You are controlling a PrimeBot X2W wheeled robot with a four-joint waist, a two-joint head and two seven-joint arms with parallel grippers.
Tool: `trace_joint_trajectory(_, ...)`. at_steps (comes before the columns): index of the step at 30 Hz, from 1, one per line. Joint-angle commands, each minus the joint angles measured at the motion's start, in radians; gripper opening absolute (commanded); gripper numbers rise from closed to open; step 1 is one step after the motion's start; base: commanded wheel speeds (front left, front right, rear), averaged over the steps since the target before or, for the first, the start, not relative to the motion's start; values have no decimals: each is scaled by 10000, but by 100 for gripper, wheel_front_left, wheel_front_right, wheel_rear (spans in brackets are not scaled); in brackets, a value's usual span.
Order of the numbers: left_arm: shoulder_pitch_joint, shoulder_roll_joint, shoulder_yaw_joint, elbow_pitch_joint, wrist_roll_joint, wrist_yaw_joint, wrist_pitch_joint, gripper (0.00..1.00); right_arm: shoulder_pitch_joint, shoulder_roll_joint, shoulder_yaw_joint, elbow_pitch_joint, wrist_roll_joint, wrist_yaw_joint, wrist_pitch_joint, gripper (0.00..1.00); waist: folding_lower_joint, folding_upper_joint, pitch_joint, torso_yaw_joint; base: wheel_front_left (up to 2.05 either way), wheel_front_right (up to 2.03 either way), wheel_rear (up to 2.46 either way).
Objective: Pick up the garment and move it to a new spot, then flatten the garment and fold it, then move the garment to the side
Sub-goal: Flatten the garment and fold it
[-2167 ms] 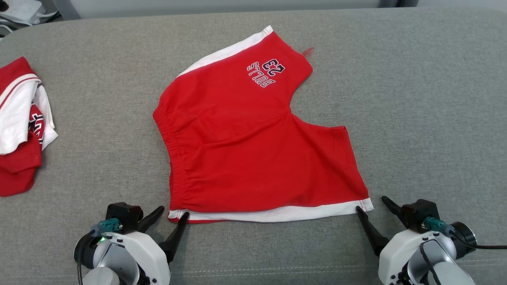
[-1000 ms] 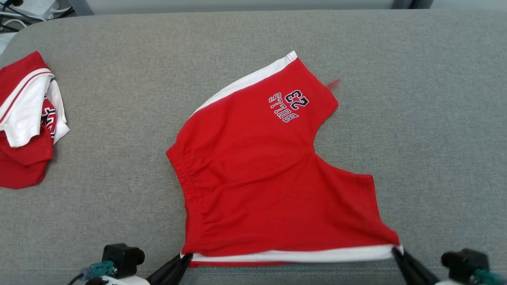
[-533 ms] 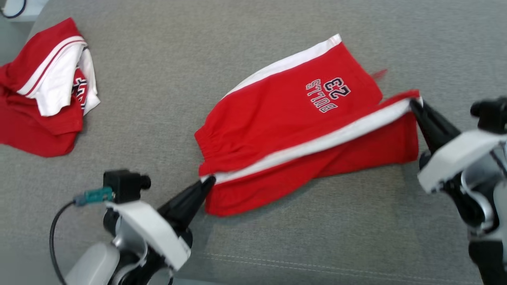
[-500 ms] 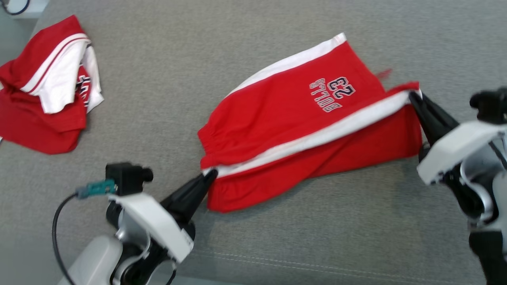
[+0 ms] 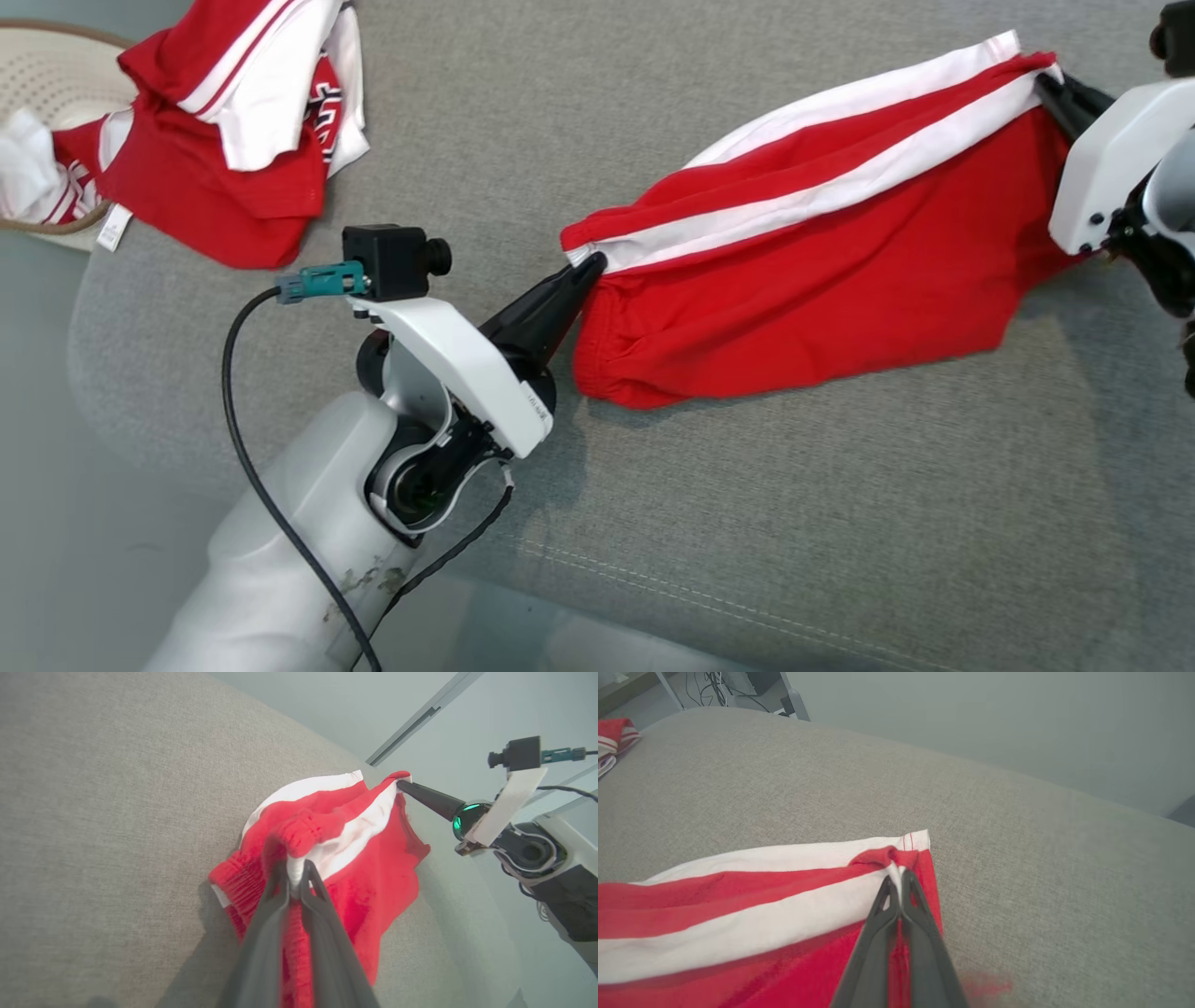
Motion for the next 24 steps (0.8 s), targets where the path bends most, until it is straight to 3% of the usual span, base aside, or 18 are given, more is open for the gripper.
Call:
trace_joint_trajectory(1, -562, 200, 101, -3, -280, -69, -239, 0, -362, -105, 295, 124, 201, 0, -150, 0, 0, 0, 254, 308, 0, 0, 0)
trace_joint_trajectory(5, -945, 141, -473, 359, -770, -69, -669, 0, -859, -195, 614, 958, 576, 0, -469, 2, 0, 0, 325, 479, 0, 0, 0)
trace_joint_trajectory(6, -1018, 141, -605, 425, -894, -69, -761, 5, -951, -212, 694, 1138, 638, 0, -551, 17, 0, 0, 333, 502, 0, 0, 0)
trace_joint_trajectory(7, -1089, 153, -730, 484, -995, -70, -868, 55, -1047, -237, 768, 1269, 659, 0, -738, 53, 0, 0, 341, 520, 0, 0, 0)
trace_joint_trajectory(8, -1143, 162, -817, 547, -1091, -70, -1031, 100, -1101, -214, 798, 1422, 777, 0, -867, 100, 0, 0, 337, 535, 0, 0, 0)
trace_joint_trajectory(13, -1274, 288, -1107, 838, -1462, -70, -1990, 100, -1183, -140, 996, 1843, 1366, 0, -1511, 100, 0, 0, 287, 485, 0, 0, 0)
trace_joint_trajectory(18, -1193, 638, -1382, 1805, -593, -58, -3320, 100, -675, -164, 1226, 1690, 1885, 0, -2412, 100, 0, 0, 40, 244, 0, 0, 0)
trace_joint_trajectory(21, -989, 726, -1286, 2189, 110, 403, -3733, 100, -138, -225, 1259, 1363, 2131, 0, -3137, 100, 0, 0, -138, 41, 0, 0, 0)
trace_joint_trajectory(24, -630, 819, -868, 1962, 938, 1196, -3865, 100, 439, -345, 1165, 1004, 2036, 0, -4118, 100, 0, 0, -303, -168, 0, 0, 0)
